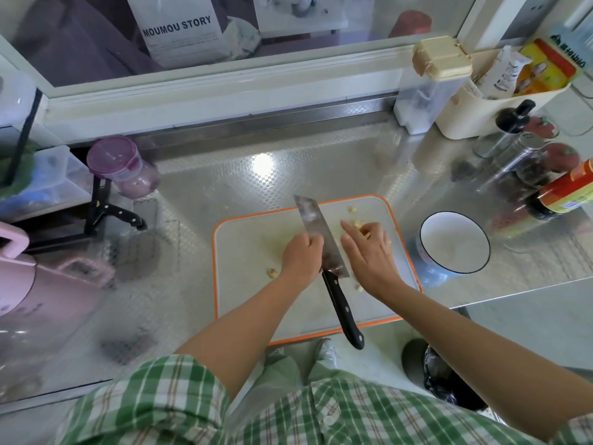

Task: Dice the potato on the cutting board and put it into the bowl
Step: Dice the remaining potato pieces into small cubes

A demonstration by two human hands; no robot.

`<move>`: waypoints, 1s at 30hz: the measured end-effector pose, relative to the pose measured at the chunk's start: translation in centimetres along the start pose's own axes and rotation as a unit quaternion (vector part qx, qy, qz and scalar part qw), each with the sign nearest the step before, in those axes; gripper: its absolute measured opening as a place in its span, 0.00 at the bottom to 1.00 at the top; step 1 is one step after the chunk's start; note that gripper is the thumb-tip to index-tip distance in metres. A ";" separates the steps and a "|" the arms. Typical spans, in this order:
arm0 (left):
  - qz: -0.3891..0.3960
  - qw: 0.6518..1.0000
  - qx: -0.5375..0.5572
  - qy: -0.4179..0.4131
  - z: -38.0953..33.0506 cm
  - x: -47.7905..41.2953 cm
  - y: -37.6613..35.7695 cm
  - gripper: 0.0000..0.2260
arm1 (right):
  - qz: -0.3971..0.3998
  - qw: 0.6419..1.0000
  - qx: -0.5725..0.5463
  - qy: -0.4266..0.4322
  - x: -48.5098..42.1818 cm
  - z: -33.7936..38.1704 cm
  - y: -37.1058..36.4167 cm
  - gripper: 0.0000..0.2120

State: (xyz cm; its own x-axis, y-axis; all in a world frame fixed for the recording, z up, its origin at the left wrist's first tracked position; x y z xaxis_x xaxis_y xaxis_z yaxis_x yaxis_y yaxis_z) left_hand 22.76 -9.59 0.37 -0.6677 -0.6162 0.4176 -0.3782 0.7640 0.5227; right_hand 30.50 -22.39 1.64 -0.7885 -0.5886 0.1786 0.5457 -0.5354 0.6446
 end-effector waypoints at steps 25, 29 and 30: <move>0.043 0.887 -0.411 -0.207 4.1 -1.1 -0.4 0.20 | 0.143 0.962 -0.179 -0.149 2.3 -2.3 -3.4 0.05; 0.016 0.937 -0.306 -0.167 4.1 -1.8 1.0 0.17 | 0.093 0.977 -0.124 -0.148 1.9 -3.5 -2.1 0.06; 0.010 0.951 -0.272 -0.146 4.2 -1.9 1.3 0.17 | 0.067 0.979 -0.117 -0.154 1.8 -3.8 -1.6 0.06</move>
State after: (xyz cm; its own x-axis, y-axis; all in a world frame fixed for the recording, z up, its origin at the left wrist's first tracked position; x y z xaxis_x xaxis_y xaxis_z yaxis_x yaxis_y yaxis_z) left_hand 20.87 -6.62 -2.86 -0.8512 -0.4622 0.2489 -0.0285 0.5142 0.8572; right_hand 29.29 -24.90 -1.92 -0.7346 -0.4712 0.4883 0.6710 -0.6112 0.4197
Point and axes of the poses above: each hand's wrist, its own x-axis away from the middle knuckle, its own y-axis out of the back of the hand, z = x × y, the point moved 7 cm from there along -x, towards the middle knuckle, and after that the axes turned 8 degrees about -x, right-handed, at the moved point
